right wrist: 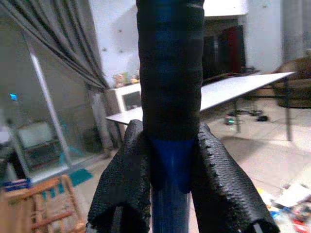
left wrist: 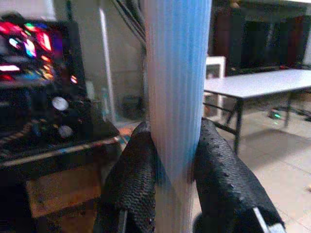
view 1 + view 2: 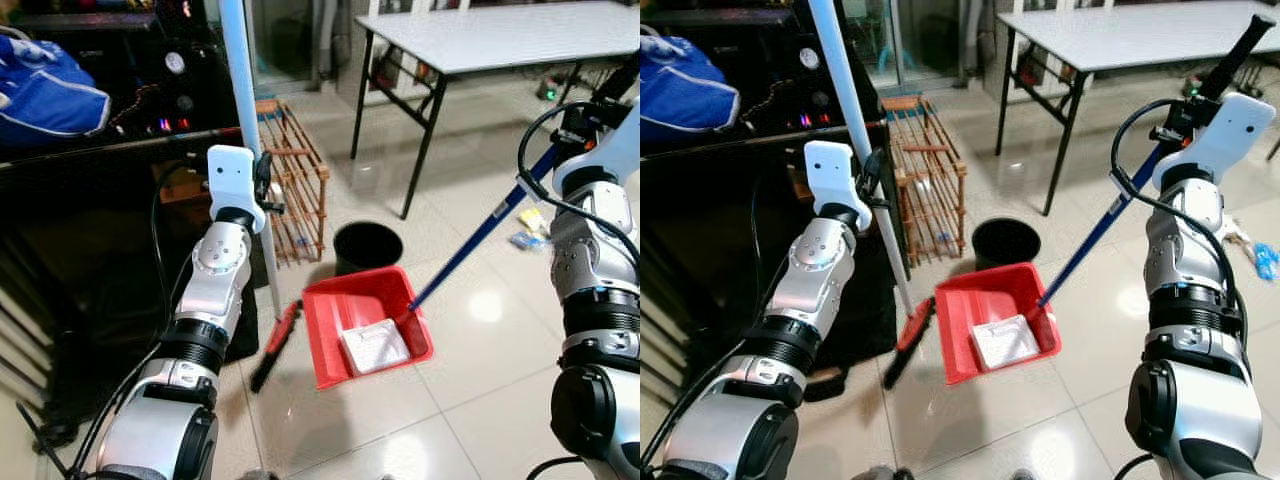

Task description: Sweep floor

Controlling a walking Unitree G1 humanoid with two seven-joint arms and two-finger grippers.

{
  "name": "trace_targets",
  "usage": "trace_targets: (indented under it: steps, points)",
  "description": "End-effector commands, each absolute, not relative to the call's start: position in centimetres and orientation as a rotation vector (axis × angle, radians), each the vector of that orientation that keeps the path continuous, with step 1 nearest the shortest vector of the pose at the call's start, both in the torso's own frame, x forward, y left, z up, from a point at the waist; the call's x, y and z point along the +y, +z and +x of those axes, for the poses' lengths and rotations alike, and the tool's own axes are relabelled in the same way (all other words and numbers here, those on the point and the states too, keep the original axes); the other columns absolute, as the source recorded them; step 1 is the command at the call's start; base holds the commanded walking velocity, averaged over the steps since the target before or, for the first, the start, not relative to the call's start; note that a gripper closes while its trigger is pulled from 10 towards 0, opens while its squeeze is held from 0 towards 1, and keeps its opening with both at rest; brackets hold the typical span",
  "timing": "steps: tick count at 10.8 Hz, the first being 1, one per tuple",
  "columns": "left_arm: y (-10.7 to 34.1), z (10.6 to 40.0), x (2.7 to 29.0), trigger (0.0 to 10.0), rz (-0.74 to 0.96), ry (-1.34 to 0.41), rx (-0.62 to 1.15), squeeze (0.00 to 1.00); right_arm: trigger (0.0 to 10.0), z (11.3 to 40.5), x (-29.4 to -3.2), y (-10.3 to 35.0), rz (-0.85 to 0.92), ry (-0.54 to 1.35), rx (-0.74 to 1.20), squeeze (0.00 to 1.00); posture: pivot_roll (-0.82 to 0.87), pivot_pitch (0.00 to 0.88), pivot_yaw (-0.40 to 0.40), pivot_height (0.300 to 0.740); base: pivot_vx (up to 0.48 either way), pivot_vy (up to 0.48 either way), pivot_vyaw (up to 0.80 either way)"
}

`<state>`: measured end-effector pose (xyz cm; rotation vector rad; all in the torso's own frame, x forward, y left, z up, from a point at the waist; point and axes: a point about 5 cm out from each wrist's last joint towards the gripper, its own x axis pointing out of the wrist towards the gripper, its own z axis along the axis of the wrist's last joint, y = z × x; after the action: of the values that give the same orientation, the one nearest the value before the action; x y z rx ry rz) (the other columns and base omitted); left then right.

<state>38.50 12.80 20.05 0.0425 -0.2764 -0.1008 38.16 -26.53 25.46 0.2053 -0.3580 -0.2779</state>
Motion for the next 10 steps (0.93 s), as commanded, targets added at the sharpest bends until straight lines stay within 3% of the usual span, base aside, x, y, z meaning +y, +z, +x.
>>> trace_targets:
  steps: [1, 2, 3, 10]
  points:
    - [21.5, 38.5, 12.7, 10.0, 0.050, -0.106, -0.335, 0.00, 10.0, 38.0, -26.5, 27.3, 0.215, -0.268, -0.431, 0.00, -0.03, 0.132, 0.074, 0.740, 0.000, 0.000, 0.00]
    - [21.5, 38.5, 12.7, 10.0, 0.050, -0.106, -0.335, 0.00, 10.0, 38.0, -26.5, 27.3, 0.216, -0.268, -0.431, 0.00, -0.03, 0.000, 0.000, 0.740, 0.000, 0.000, 0.00]
    - [15.5, 38.5, 13.4, 10.0, -0.013, -0.124, -0.105, 0.00, 10.0, 37.5, -26.2, 18.4, 0.181, -0.282, -0.188, 0.00, -0.02, 0.000, 0.000, 0.740, 0.000, 0.000, 0.00]
    - [15.1, 38.6, 13.6, 10.0, -0.018, -0.120, -0.093, 0.00, 10.0, 37.3, -26.4, 17.5, 0.182, -0.299, -0.178, 0.00, -0.02, 0.000, 0.000, 0.740, 0.104, 0.000, 0.00]
